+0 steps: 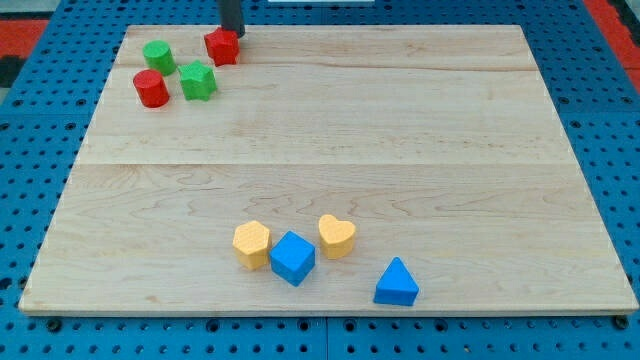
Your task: Push the green star between the red star and green circle
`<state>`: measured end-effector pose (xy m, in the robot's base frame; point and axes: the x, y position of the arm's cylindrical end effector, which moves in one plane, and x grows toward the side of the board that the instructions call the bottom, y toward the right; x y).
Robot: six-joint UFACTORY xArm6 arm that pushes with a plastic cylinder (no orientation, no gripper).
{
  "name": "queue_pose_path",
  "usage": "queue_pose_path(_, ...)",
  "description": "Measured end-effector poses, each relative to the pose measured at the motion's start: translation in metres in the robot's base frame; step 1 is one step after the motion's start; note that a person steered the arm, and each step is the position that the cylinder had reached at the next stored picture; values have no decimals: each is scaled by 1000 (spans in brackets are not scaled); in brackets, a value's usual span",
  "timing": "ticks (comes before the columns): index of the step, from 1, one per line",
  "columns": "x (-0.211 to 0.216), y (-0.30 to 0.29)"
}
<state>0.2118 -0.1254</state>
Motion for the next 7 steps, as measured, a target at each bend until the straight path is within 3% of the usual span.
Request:
queue_pose_path(1,30,-4)
queue_pose_path(2,55,43)
queue_pose_path(3,118,94)
queue_pose_path(4,179,65)
queue_pose_path(5,179,-55)
queue_pose_path(7,124,-84)
